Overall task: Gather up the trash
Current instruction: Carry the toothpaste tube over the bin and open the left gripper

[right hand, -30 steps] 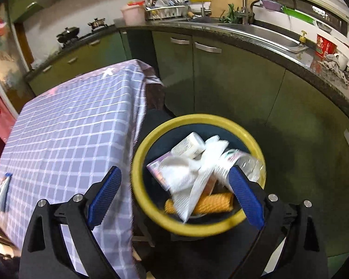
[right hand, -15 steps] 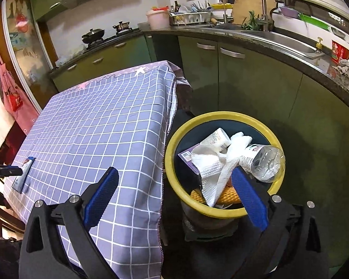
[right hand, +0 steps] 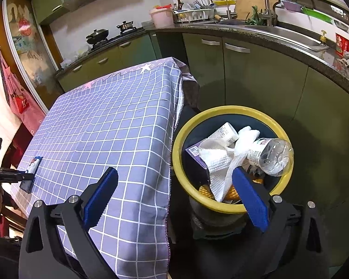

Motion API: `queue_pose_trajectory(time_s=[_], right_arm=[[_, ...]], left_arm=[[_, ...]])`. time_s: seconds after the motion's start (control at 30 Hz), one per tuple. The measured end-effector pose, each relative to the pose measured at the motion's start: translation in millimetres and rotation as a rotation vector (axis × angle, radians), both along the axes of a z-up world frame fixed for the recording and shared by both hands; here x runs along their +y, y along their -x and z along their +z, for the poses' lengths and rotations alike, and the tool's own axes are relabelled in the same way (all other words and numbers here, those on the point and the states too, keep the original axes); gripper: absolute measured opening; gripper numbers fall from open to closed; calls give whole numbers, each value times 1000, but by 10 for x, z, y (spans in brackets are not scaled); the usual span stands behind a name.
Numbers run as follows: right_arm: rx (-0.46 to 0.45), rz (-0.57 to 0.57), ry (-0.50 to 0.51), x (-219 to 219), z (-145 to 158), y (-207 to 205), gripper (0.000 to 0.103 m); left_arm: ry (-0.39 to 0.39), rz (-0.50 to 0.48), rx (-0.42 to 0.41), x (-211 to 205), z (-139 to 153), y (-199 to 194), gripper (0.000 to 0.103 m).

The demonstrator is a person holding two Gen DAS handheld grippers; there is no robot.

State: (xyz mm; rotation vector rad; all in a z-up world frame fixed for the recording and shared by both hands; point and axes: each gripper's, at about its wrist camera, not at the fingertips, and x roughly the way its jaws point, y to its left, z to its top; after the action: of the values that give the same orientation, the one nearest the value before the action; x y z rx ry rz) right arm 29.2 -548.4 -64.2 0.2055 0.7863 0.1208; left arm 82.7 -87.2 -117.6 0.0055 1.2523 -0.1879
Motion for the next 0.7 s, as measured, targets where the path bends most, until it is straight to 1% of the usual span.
queue_pose_trajectory(time_s=[0.03, 0.13, 0.27, 0.33, 0.4, 0.57, 0.63, 0.7], right_arm=[[0, 3, 0, 8, -1, 0, 97], [-1, 5, -3, 28, 1, 3, 97], [-9, 1, -4, 25, 24, 22, 97], [-17, -9, -5, 2, 49, 46, 97], [-28, -24, -6, -34, 84, 83, 97], [-51, -94, 21, -167, 169, 236, 97], [-51, -127, 42, -238, 177, 309, 97], [-50, -159, 51, -321, 170, 393, 97]], left_arm=[[2, -7, 0, -2, 0, 8, 23], [10, -31, -12, -21, 32, 42, 20], [20, -71, -47, -78, 172, 67, 20], [23, -108, -75, -162, 294, 66, 20], [44, -149, -98, -255, 417, 55, 20], [95, -301, -169, -735, 773, -39, 20], [131, -391, -192, -1044, 915, -100, 20], [169, -476, -194, -1360, 1009, -148, 20]])
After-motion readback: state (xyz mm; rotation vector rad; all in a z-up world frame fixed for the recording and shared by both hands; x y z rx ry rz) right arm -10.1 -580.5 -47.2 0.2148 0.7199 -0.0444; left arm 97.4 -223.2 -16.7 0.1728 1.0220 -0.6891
